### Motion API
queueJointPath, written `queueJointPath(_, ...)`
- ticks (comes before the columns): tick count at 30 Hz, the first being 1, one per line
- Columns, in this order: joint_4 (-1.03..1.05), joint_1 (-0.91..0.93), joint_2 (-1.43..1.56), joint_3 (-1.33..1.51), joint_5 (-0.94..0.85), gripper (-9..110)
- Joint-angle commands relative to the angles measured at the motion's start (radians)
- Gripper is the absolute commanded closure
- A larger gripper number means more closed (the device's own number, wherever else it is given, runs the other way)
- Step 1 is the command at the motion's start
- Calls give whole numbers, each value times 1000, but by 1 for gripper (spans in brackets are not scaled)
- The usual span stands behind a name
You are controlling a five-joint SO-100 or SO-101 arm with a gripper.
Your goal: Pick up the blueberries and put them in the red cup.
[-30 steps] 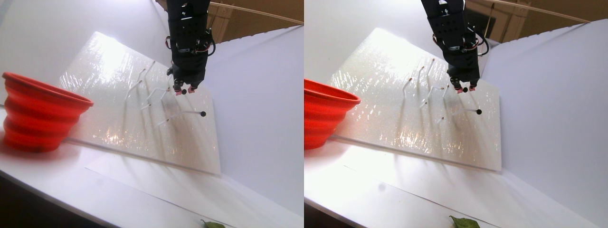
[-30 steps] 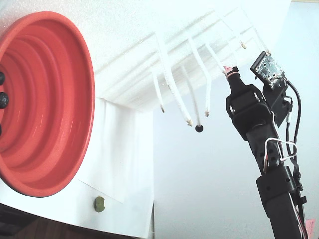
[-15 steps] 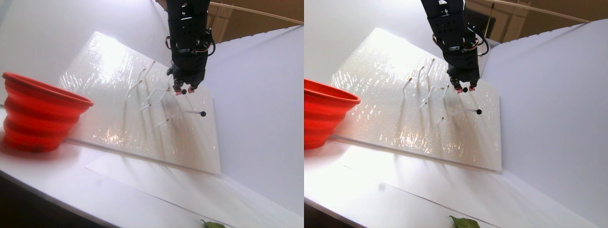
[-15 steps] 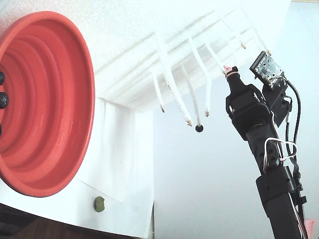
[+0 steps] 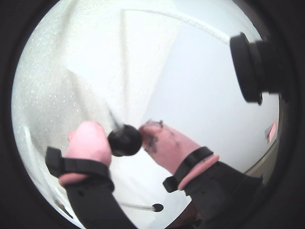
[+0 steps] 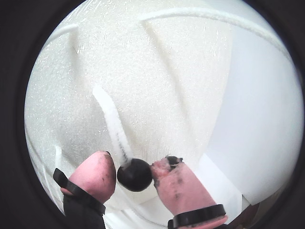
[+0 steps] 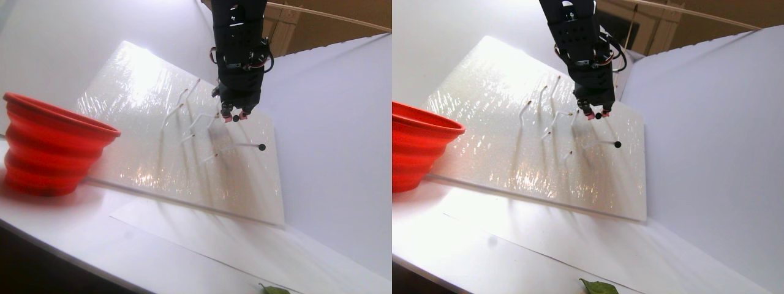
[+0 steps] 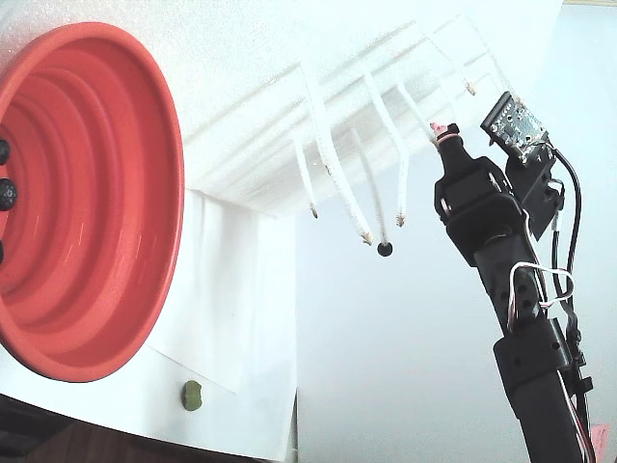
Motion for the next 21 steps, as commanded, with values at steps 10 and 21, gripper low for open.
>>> queueJointPath(10, -31, 12, 74, -25, -2, 90)
queueJointPath(21, -54, 17, 135, 58, -15, 90)
